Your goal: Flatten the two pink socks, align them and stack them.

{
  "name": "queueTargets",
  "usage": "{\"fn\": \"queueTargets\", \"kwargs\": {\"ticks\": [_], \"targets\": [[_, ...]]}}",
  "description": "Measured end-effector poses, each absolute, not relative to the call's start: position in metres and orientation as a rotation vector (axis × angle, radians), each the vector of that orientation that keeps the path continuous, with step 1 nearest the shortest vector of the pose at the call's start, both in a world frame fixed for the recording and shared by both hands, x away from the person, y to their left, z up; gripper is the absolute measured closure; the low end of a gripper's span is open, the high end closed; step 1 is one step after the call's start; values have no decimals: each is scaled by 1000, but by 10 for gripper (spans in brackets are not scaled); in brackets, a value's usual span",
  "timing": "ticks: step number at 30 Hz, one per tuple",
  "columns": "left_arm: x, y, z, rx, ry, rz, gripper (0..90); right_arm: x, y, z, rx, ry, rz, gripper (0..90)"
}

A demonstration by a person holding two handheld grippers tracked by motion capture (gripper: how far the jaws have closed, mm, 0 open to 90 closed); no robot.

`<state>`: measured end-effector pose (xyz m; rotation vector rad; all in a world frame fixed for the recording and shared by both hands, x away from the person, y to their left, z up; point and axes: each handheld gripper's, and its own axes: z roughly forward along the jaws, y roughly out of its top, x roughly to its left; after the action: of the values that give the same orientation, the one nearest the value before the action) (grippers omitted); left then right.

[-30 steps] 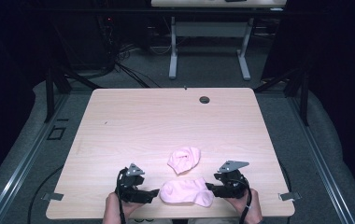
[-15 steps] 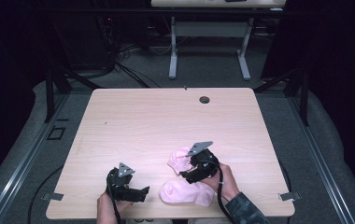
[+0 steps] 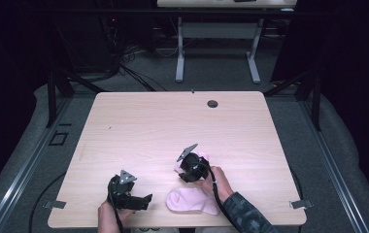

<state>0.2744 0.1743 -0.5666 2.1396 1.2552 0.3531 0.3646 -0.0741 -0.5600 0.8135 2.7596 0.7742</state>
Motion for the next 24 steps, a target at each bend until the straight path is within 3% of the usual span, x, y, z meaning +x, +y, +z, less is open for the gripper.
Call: {"fn": "queueTargets", "kwargs": {"ticks": [2,5,9,18,24], "targets": [[275,173,-566,2141,1247,349,3,364,-74,-560,810,2756,774,800],[276,170,-565,2128,1238,356,3,367,-79,-560,860,2752,802,846],[278,167,-563,2122,1220,363,4,369,-89,-555,929,2732,902,852],[291,141,-554,2087,1120,373,17,364,-130,-496,1094,2559,1297,851],[301,112,-551,2083,1040,357,39,354,-141,-474,1099,2482,1424,851]]}}
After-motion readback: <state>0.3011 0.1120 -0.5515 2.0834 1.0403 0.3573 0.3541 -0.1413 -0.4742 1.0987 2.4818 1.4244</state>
